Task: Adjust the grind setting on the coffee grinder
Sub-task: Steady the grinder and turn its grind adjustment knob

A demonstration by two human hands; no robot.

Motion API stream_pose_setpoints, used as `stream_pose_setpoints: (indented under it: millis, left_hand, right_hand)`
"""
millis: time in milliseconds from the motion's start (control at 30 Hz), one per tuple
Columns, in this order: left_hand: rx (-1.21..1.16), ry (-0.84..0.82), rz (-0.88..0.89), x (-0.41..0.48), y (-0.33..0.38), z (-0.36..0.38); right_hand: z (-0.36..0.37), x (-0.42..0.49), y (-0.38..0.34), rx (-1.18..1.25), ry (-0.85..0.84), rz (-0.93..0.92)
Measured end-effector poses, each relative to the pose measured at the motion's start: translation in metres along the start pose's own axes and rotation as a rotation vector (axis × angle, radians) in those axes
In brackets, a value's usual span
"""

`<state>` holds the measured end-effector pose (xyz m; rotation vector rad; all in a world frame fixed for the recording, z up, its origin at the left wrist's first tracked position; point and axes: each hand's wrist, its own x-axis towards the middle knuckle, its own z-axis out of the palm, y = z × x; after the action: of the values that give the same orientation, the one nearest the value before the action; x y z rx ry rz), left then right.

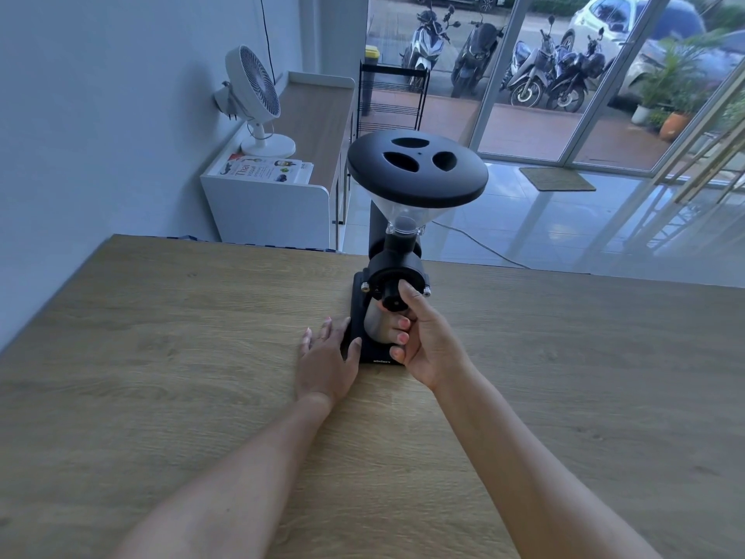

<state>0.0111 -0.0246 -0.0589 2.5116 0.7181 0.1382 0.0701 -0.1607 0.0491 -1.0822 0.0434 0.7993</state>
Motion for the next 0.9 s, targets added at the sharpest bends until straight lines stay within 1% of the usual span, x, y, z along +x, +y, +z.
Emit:
stream_pose_setpoints:
  millis: [900]
  left_hand:
    - [0.016, 0.005, 0.007, -0.0035, 0.0038, -0.0034]
  right_hand:
    - [0.0004, -0.0004, -0.0012, -0.057, 0.068, -0.022]
